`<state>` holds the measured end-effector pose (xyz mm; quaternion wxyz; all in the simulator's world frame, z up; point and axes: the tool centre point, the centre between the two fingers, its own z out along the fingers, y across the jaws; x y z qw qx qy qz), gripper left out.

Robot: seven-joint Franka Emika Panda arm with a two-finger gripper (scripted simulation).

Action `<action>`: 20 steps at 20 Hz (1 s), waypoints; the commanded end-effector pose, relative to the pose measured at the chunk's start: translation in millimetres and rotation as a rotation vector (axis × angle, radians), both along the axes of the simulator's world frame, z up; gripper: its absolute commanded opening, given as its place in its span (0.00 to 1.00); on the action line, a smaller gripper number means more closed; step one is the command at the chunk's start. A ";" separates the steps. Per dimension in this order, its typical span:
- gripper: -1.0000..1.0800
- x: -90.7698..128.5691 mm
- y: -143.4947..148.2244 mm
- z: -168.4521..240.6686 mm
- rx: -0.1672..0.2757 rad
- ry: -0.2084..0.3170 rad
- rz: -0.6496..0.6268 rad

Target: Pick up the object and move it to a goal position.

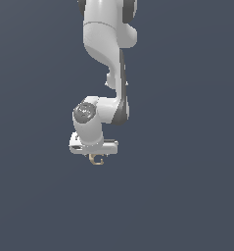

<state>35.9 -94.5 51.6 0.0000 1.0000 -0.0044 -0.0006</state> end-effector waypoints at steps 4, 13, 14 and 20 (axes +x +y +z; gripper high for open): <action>0.96 1.4 -0.5 -12.3 0.000 -0.001 0.000; 0.00 1.6 -0.5 -12.2 0.000 -0.001 0.000; 0.00 1.6 -0.5 -12.2 0.000 -0.001 0.000; 0.00 2.3 1.5 -6.7 0.000 -0.001 0.000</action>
